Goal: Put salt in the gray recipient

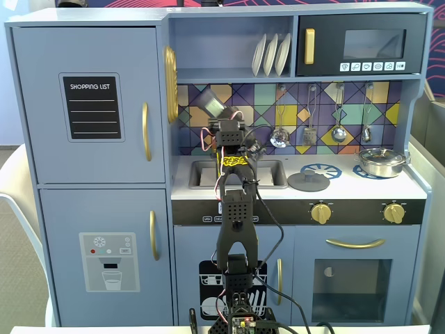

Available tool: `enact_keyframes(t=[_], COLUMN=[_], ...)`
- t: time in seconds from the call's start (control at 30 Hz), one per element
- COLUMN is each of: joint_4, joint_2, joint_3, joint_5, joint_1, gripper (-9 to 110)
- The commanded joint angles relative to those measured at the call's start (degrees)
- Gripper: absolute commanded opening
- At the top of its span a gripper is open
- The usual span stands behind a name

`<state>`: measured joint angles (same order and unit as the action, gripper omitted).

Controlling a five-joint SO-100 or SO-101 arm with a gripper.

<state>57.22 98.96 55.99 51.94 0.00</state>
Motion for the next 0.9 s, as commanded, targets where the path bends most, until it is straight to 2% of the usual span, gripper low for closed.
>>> enact_keyframes(t=[0.0, 0.17, 0.23, 0.33, 0.5, 0.6, 0.67, 0.77, 0.87], joint_4=[-1.49, -19.95, -23.99, -21.18, -4.83, -0.62, -3.08, -13.01, -20.39], joint_2=[0.62, 1.49, 0.97, 0.0, 0.0, 0.0, 0.35, 1.14, 1.23], joint_3=[-2.9, -0.97, -1.76, -3.78, -3.87, -2.64, -2.02, -0.7, -1.05], joint_5=[0.88, -3.08, -4.31, -3.34, 2.2, 3.69, 3.08, -0.97, -12.74], joint_1=[-0.62, -3.52, -3.78, -2.99, -0.44, -0.18, -1.14, -2.46, -2.9], gripper=[0, 0, 0, 0, 0, 0, 0, 0, 0])
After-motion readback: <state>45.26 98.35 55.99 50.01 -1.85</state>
